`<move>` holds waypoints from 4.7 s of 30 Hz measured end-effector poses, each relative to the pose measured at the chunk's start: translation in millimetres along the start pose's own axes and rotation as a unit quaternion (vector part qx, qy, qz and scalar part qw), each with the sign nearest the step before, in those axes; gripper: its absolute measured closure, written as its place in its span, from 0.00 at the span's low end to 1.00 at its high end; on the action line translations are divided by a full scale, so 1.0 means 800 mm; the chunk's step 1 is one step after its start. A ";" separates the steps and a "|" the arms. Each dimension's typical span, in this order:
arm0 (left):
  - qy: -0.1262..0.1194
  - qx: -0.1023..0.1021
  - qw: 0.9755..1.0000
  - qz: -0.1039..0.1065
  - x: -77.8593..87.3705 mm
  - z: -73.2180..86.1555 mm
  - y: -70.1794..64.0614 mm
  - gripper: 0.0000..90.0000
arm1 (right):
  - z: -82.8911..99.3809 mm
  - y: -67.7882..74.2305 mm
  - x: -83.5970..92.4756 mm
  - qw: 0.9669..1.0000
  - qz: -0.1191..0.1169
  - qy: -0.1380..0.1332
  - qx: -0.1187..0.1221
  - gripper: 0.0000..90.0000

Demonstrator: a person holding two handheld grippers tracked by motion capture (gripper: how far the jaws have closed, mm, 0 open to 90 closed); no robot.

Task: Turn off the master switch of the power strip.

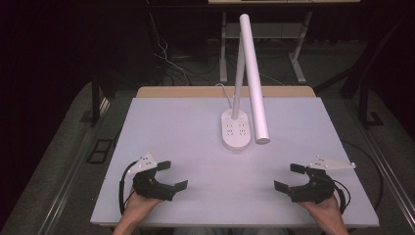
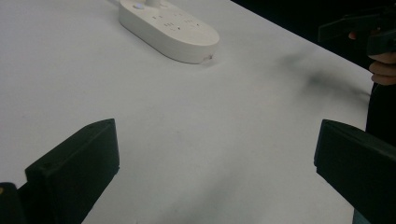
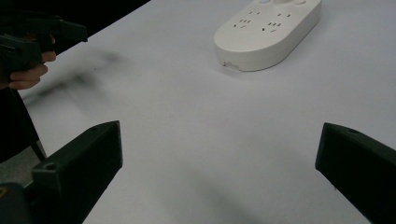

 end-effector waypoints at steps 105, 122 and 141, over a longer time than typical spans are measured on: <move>0.105 -0.080 0.991 0.026 -0.078 -0.128 0.027 0.00 | 0.005 -0.006 0.003 1.000 0.006 0.012 -0.005 0.00; 0.121 -0.097 0.987 0.028 -0.106 -0.145 0.035 0.00 | 0.006 -0.007 0.003 1.000 0.007 0.015 -0.004 0.00; 0.135 -0.092 0.986 0.023 -0.152 -0.160 0.053 0.00 | 0.006 -0.008 0.004 1.000 0.008 0.017 -0.010 0.00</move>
Point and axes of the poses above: each handheld gripper's, and its own axes: x roughly backward along the jaws, z roughly out of its underside, y roughly to its left, the point moved 7 cm from there along -x, roughly forward along the jaws, and after that the axes turned 6 degrees about -y, right-handed, at the moved point
